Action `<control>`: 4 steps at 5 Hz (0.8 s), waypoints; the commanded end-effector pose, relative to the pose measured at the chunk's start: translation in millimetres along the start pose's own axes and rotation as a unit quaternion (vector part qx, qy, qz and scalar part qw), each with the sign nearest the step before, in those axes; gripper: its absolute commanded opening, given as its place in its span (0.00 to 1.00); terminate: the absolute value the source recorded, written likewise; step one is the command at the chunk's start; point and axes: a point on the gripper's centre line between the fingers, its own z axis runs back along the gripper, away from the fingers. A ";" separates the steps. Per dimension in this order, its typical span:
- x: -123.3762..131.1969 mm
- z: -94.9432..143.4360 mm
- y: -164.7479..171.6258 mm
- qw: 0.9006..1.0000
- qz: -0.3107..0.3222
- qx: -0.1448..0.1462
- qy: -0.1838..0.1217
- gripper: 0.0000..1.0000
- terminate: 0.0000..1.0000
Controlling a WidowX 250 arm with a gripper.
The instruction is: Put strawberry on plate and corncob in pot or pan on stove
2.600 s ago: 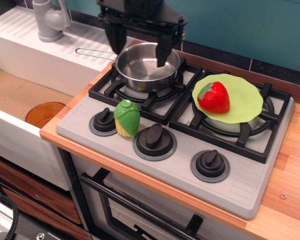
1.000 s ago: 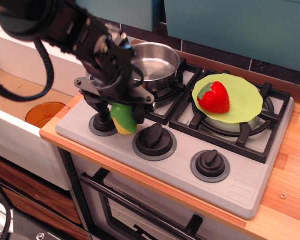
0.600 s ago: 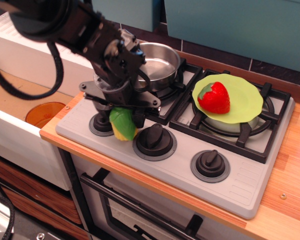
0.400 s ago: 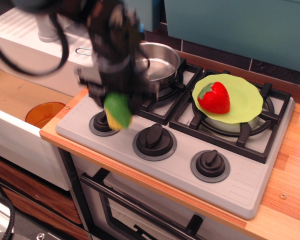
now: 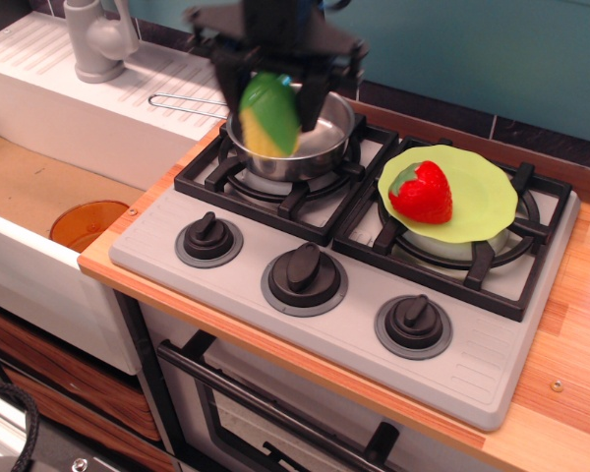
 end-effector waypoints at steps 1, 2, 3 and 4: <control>58.5 -3.9 -13.3 0.999 -0.004 -0.025 -0.030 0.00 0.00; 70.6 -18.5 -14.7 0.999 -0.009 -0.039 -0.036 0.00 0.00; 74.4 -31.8 -12.6 0.998 -0.014 -0.044 -0.045 0.00 0.00; 73.6 -43.9 -8.4 0.997 -0.017 -0.053 -0.057 0.00 0.00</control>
